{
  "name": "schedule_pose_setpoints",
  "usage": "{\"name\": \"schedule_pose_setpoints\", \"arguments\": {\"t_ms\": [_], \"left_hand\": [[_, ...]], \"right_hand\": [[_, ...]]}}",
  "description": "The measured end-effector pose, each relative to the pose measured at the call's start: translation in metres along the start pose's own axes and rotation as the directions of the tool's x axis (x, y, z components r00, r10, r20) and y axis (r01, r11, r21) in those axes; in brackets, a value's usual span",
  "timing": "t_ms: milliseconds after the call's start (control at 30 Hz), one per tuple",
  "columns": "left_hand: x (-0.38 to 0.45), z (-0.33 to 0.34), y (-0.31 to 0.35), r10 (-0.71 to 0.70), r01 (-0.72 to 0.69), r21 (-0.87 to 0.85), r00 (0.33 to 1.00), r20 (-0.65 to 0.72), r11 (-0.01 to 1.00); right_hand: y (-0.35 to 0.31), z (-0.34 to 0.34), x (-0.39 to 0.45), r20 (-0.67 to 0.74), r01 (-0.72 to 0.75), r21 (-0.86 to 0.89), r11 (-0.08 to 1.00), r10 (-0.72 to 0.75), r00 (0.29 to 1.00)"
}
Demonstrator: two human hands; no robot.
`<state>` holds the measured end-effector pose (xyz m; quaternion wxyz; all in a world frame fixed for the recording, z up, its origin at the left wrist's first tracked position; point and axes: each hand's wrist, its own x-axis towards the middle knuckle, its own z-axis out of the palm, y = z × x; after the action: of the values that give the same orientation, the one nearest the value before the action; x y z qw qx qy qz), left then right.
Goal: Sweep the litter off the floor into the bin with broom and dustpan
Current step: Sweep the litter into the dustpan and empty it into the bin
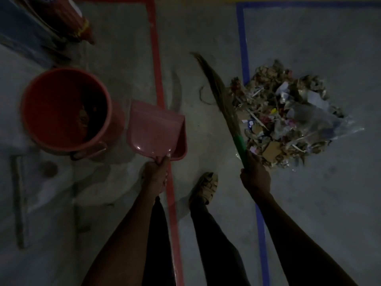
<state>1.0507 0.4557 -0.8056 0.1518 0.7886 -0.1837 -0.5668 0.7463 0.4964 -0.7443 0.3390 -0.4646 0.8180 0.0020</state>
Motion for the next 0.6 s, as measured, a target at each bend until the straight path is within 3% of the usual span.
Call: {"name": "schedule_pose_setpoints", "arguments": {"t_ms": [133,233,500,600], "left_hand": [[0.043,0.036,-0.004,0.17,-0.162,0.232,0.985,-0.017,0.959],[0.072,0.058,-0.002,0.213,-0.196,0.29,0.977,-0.029,0.937],[0.133,0.083,-0.032,0.122,-0.093,0.236,0.986,-0.112,0.967],[0.15,0.084,-0.049,0.072,-0.039,0.224,0.987,-0.142,0.974]], "right_hand": [[0.032,0.03,0.04,-0.037,-0.047,0.058,0.997,0.049,0.998],[0.046,0.059,0.062,-0.022,-0.046,0.134,0.99,0.049,0.999],[0.072,0.145,0.098,0.214,0.019,0.26,0.965,-0.077,0.974],[0.084,0.17,0.11,0.355,-0.08,0.195,0.977,0.006,0.935]]}}
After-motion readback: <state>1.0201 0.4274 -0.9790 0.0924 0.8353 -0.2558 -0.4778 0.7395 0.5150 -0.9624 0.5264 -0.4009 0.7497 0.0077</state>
